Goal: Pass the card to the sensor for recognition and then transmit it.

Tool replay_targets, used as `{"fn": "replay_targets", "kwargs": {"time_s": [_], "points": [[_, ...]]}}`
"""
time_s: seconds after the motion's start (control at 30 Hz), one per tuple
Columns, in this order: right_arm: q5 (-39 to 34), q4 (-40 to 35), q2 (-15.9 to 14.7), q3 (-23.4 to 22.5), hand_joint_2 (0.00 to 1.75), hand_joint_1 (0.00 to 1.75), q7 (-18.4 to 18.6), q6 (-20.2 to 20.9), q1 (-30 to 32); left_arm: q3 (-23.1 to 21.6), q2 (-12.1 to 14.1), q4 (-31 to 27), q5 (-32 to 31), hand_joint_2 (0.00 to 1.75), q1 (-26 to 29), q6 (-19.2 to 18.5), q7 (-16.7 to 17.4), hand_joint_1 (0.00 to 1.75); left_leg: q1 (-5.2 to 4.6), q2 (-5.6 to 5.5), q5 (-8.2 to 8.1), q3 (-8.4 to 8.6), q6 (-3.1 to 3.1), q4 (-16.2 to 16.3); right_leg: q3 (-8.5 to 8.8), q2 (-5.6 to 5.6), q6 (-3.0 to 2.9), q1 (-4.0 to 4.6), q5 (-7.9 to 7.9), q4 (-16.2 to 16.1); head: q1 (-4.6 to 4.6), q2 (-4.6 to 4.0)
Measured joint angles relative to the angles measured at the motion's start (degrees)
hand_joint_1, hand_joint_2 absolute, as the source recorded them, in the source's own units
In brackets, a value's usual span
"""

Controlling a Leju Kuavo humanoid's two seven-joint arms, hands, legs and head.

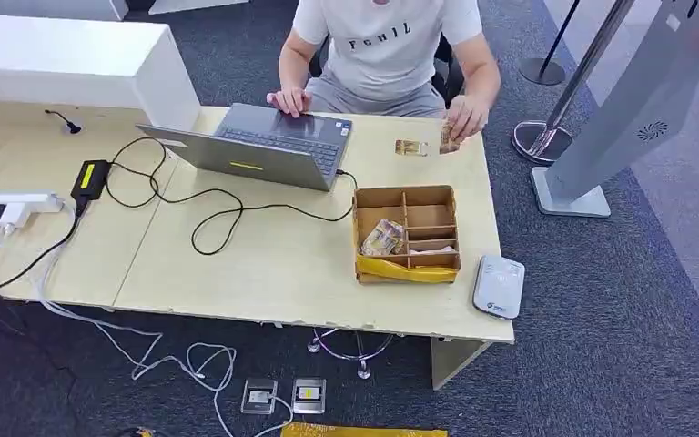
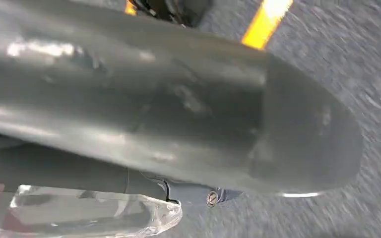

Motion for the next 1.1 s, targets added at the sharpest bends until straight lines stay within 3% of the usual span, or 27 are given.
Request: {"fn": "replay_targets", "kwargs": {"time_s": [0.1,0.3,0.47,0.67,0.9,1.1], "points": [[0.6,0.2,2.0,-0.3,0.00,0.00,0.1,0.2,0.0,-0.1,-0.4,0.0,-0.6,0.00,-0.1,1.7,-0.1,0.00,0.00,0.00,0.00,0.01,0.00,0.0,0.01,0.00,0.00,0.00,0.00,0.0,-0.02,0.00],[5.2,0.4,4.6,-0.4,0.00,0.00,-1.3,2.8,0.0,-0.2,-1.3,0.0,-0.4,0.00,-0.6,-0.6,-0.6,0.00,-0.02,0.00,0.00,0.01,0.00,0.0,0.03,0.00,0.00,-0.01,0.00,0.0,0.00,0.02],[9.8,0.5,5.7,0.2,0.00,0.00,-0.2,0.8,-0.1,-1.0,-1.9,0.0,-4.2,0.00,-1.1,-1.6,-0.6,0.00,-0.02,0.00,0.00,0.04,0.00,0.0,0.07,0.00,0.00,-0.02,0.00,0.0,0.02,0.00],[12.7,0.5,6.6,1.3,0.00,0.00,-1.9,-2.5,0.3,-2.4,-2.6,0.0,-5.2,0.00,-0.9,-1.8,0.8,0.00,-0.01,0.00,-0.03,0.04,-0.02,0.0,0.07,0.00,0.00,-0.01,0.00,0.0,0.00,0.00],[15.7,0.5,7.2,3.7,0.00,0.00,-3.8,-5.9,0.4,-2.6,-2.8,0.0,0.5,0.00,-0.8,-0.1,1.5,0.00,-0.01,0.00,-0.02,0.05,-0.03,0.0,0.08,0.00,0.00,-0.01,0.00,0.0,0.02,0.00],[16.8,0.5,7.8,5.4,0.00,0.00,-6.6,-5.1,0.4,-2.4,-2.7,0.0,2.1,0.00,-0.9,-1.0,0.7,0.00,-0.01,0.00,-0.02,0.05,-0.02,0.0,0.08,0.00,0.00,-0.01,0.00,0.0,0.00,0.02]]}}
